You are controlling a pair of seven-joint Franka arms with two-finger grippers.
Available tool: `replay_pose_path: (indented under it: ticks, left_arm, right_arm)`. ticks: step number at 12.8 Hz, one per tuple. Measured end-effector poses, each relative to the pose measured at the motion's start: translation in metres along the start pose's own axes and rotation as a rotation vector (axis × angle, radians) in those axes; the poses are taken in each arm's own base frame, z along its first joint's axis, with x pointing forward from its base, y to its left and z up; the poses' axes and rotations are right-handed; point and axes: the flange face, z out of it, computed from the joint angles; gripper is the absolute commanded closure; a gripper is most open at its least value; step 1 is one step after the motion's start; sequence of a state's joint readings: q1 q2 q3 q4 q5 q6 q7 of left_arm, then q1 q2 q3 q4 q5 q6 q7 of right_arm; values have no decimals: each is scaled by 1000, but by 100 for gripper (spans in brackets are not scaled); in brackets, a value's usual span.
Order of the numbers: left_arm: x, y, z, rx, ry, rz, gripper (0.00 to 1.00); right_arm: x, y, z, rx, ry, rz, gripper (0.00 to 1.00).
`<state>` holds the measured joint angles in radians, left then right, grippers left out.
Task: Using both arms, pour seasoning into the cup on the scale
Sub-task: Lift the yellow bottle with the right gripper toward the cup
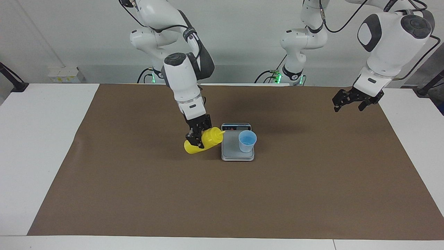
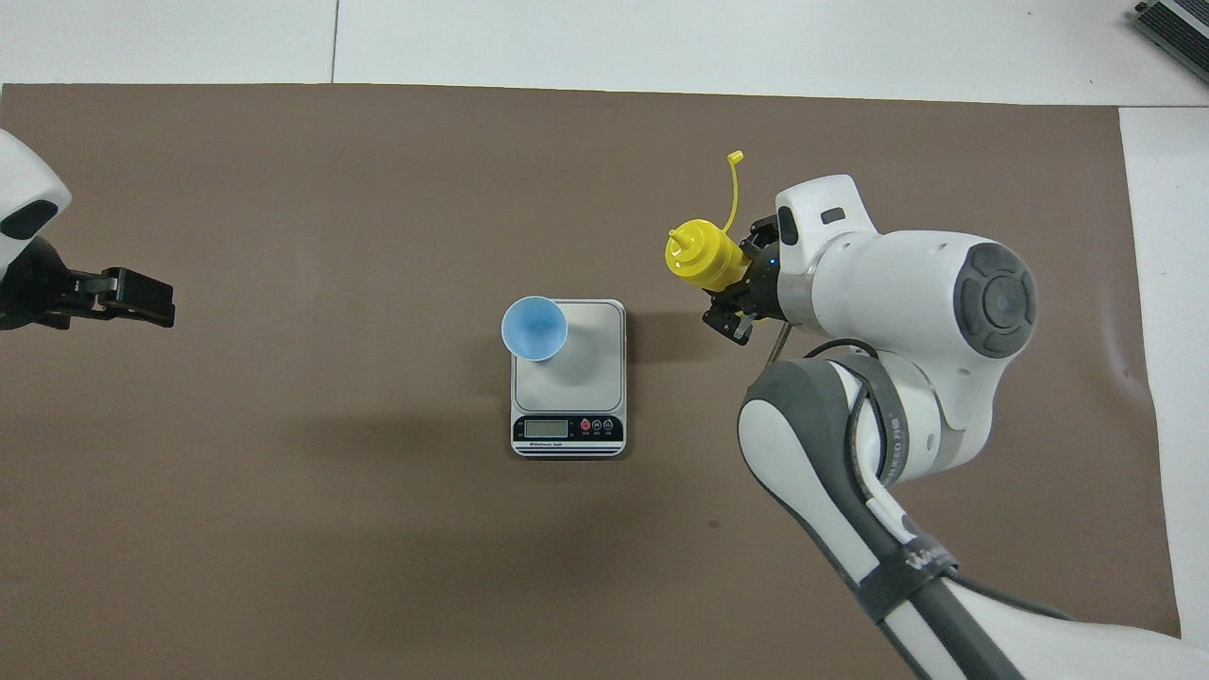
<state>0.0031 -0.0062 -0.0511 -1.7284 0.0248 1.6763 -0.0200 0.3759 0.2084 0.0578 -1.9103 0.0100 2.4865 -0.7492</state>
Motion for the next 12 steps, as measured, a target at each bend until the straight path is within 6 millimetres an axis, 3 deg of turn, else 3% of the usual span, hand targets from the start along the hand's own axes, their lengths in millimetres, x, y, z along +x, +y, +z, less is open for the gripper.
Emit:
replay_pose_path:
  ticks: [3,7,12]
  left_arm:
    - [-4,0,3,1,-3,0,0]
    - [-5,0,3,1,2,0,0]
    - [-5,0,3,1,4,0,0]
  right_arm:
    - [15,-16,6,-37,-76,-98,84]
    - [17,-20,14,-83,-140,-203,84]
    - [26,-43,34,-130,-250,-367,85]
